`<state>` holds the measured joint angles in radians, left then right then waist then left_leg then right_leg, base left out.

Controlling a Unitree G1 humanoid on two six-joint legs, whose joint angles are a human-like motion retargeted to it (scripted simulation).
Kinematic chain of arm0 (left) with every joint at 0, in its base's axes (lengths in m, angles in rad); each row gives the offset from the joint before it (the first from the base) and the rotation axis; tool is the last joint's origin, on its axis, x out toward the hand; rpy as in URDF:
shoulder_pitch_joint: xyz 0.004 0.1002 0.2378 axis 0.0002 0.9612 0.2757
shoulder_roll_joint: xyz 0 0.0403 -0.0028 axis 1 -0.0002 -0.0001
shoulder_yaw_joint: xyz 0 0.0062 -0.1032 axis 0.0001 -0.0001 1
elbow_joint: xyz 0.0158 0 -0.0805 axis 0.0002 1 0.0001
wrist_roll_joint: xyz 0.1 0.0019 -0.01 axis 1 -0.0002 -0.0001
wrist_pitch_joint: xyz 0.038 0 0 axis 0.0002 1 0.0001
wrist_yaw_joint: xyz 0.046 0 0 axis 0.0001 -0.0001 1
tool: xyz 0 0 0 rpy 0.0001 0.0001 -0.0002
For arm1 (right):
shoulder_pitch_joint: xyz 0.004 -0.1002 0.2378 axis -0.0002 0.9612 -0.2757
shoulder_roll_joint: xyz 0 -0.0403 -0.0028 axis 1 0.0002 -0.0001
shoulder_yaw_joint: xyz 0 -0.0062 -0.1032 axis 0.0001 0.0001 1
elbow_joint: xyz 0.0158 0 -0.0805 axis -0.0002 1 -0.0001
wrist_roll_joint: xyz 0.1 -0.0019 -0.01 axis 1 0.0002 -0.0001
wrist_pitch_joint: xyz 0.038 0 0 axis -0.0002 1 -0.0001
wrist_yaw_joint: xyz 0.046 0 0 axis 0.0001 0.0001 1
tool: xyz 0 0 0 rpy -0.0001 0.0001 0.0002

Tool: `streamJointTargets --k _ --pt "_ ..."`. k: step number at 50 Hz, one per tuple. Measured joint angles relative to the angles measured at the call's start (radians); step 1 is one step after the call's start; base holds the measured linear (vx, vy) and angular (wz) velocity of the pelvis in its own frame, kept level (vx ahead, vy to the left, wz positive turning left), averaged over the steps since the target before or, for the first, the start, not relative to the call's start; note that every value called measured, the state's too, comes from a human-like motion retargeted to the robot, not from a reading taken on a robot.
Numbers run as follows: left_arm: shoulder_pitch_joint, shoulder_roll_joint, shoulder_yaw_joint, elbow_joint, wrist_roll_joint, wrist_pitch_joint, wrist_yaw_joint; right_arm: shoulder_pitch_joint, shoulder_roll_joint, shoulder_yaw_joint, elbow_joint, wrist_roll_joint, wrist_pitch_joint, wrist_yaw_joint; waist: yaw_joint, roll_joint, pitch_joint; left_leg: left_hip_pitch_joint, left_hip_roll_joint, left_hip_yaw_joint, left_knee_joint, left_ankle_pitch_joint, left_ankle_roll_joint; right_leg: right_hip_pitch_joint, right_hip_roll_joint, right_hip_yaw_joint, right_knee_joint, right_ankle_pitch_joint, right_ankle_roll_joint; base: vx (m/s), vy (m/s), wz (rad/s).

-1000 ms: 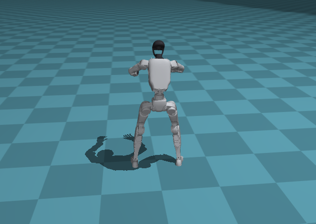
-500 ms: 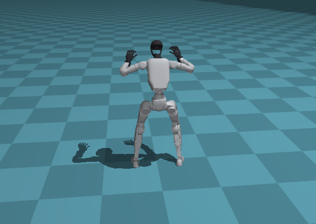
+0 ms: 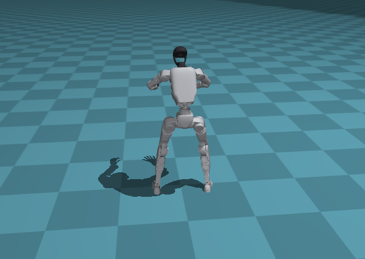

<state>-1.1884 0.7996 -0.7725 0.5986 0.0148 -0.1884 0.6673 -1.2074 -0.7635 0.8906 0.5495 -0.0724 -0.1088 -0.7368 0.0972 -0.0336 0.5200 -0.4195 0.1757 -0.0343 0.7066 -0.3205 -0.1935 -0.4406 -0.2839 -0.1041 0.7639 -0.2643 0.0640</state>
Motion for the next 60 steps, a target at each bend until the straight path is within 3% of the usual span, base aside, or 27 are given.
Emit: streamJointTargets --k 3,6,12,15,19,22,25,27,30,32,35,38,41,44,47,50,54,58,60 --pt "0.319 0.080 0.183 -0.263 0.135 -0.034 0.059 0.316 -0.067 -0.139 -0.174 -0.046 -0.056 0.014 0.013 -0.011 0.000 -0.031 0.004 0.000 0.004 -0.002 0.001 -0.033 0.005 0.003 0.003 0.001 -0.006 0.02 0.00 -0.02" --pt "0.721 0.148 0.464 -0.491 0.291 -0.094 0.087 0.644 -0.103 -0.344 -0.341 -0.138 -0.144 -0.004 0.006 -0.019 0.000 -0.090 0.031 -0.002 0.088 -0.036 -0.022 -0.084 0.015 0.000 0.069 -0.015 -0.001 0.08 -0.02 -0.10" --pt "1.415 0.174 1.024 -0.792 0.426 -0.177 0.139 1.244 -0.151 -0.871 -0.669 -0.242 -0.214 -0.008 -0.023 -0.036 0.000 -0.106 0.029 -0.013 0.088 -0.042 -0.028 -0.091 0.014 -0.009 0.068 -0.017 0.015 0.06 -0.01 0.08" --pt "1.580 0.207 1.235 -0.897 0.446 -0.178 0.209 1.399 -0.216 -1.084 -0.789 -0.247 -0.229 -0.028 -0.033 -0.037 0.000 -0.087 0.026 -0.015 0.079 -0.042 -0.031 -0.070 0.011 -0.014 0.061 -0.017 0.024 0.02 0.00 0.03" --pt "1.504 0.334 1.386 -0.996 0.472 -0.112 0.282 1.367 -0.368 -1.253 -0.868 -0.265 -0.197 -0.084 -0.029 -0.032 0.000 -0.045 0.024 -0.014 0.064 -0.039 -0.030 -0.028 0.008 -0.018 0.050 -0.018 0.031 0.00 0.00 0.00" --pt "1.259 0.514 1.380 -0.995 0.450 -0.051 0.256 1.151 -0.497 -1.261 -0.881 -0.246 -0.140 -0.096 -0.023 -0.029 0.000 -0.021 0.025 -0.013 0.057 -0.036 -0.029 -0.005 0.008 -0.021 0.045 -0.018 0.029 0.00 0.00 0.00" --pt "0.767 0.672 1.095 -0.904 0.416 0.020 0.160 0.649 -0.604 -0.987 -0.812 -0.240 -0.058 -0.047 -0.036 -0.032 0.000 -0.013 0.025 -0.015 0.056 -0.030 -0.027 0.003 0.008 -0.023 0.047 -0.018 0.025 -0.07 -0.01 0.03" --pt "0.290 0.636 0.687 -0.828 0.455 0.180 0.061 0.185 -0.658 -0.622 -0.713 -0.277 0.044 0.015 -0.045 -0.018 0.000 -0.046 0.015 -0.018 0.045 -0.014 -0.016 -0.028 -0.001 -0.026 0.042 -0.012 0.013 -0.10 0.00 0.10" --pt "-0.411 0.511 0.093 -0.519 0.394 0.131 0.078 -0.379 -0.503 -0.170 -0.456 -0.332 0.066 -0.036 -0.032 -0.030 0.000 -0.015 0.027 -0.010 0.049 -0.015 -0.029 -0.007 0.008 -0.020 0.052 -0.014 0.014 -0.08 -0.02 -0.15" --pt "-0.678 0.363 -0.154 -0.266 0.359 0.197 0.030 -0.643 -0.359 0.080 -0.216 -0.317 0.110 -0.052 -0.031 -0.053 0.000 -0.039 0.025 -0.007 0.057 -0.011 -0.018 -0.041 0.006 -0.011 0.069 -0.017 -0.007 -0.12 -0.02 -0.12" --pt "-0.813 0.193 -0.281 0.057 0.267 0.196 -0.047 -0.812 -0.157 0.237 0.100 -0.267 0.118 -0.008 -0.030 -0.058 0.000 -0.050 0.030 0.000 0.065 -0.009 -0.021 -0.059 0.010 -0.002 0.079 -0.018 -0.011 -0.07 -0.01 -0.13" --pt "-0.810 0.065 -0.329 0.317 0.184 0.176 -0.129 -0.820 0.001 0.263 0.334 -0.169 0.091 0.068 -0.024 -0.055 0.000 -0.054 0.034 0.004 0.070 -0.009 -0.023 -0.067 0.015 0.003 0.084 -0.019 -0.014 -0.02 0.00 -0.04" --pt "-0.731 -0.024 -0.359 0.479 0.135 0.154 -0.194 -0.757 0.086 0.266 0.447 -0.097 0.063 0.127 -0.017 -0.044 0.000 -0.058 0.034 0.003 0.071 -0.008 -0.021 -0.070 0.015 0.004 0.084 -0.019 -0.014 0.00 0.00 0.00" --pt "-0.591 -0.057 -0.341 0.501 0.148 0.135 -0.214 -0.637 0.097 0.267 0.431 -0.097 0.043 0.135 -0.012 -0.033 0.000 -0.062 0.030 -0.001 0.068 -0.006 -0.017 -0.071 0.013 0.001 0.082 -0.020 -0.018 0.00 0.00 0.00" --pt "-0.357 -0.029 -0.208 0.350 0.207 0.098 -0.131 -0.424 0.015 0.187 0.280 -0.216 0.037 0.081 0.001 -0.013 0.000 -0.051 0.028 -0.002 0.057 -0.005 -0.025 -0.055 0.012 -0.003 0.068 -0.015 -0.002 0.00 0.00 0.00" --pt "-0.080 0.022 -0.043 0.139 0.279 0.102 -0.074 -0.170 -0.040 0.095 0.135 -0.260 0.048 -0.014 0.003 -0.032 0.000 -0.074 0.022 -0.003 0.059 -0.005 -0.006 -0.081 0.008 0.000 0.074 -0.019 -0.023 0.00 0.00 0.00" --pt "0.428 0.065 0.285 -0.160 0.391 0.050 0.028 0.338 -0.096 -0.231 -0.068 -0.354 0.020 -0.094 0.011 -0.049 0.000 -0.095 0.023 0.000 0.057 -0.010 -0.001 -0.103 0.011 0.006 0.068 -0.019 -0.026 0.07 0.01 -0.03" --pt "0.950 0.022 0.647 -0.402 0.465 -0.005 0.099 0.859 -0.042 -0.645 -0.243 -0.400 -0.024 -0.151 0.005 -0.068 0.000 -0.122 0.026 0.005 0.059 -0.017 0.002 -0.132 0.016 0.012 0.062 -0.018 -0.021 0.08 0.01 -0.06" --pt "1.228 -0.032 0.844 -0.556 0.421 -0.148 0.200 1.176 0.022 -0.972 -0.407 -0.471 -0.038 -0.116 0.001 -0.043 0.000 -0.116 0.039 0.002 0.068 -0.026 -0.034 -0.111 0.026 0.001 0.044 -0.012 0.025 0.11 0.02 -0.09"
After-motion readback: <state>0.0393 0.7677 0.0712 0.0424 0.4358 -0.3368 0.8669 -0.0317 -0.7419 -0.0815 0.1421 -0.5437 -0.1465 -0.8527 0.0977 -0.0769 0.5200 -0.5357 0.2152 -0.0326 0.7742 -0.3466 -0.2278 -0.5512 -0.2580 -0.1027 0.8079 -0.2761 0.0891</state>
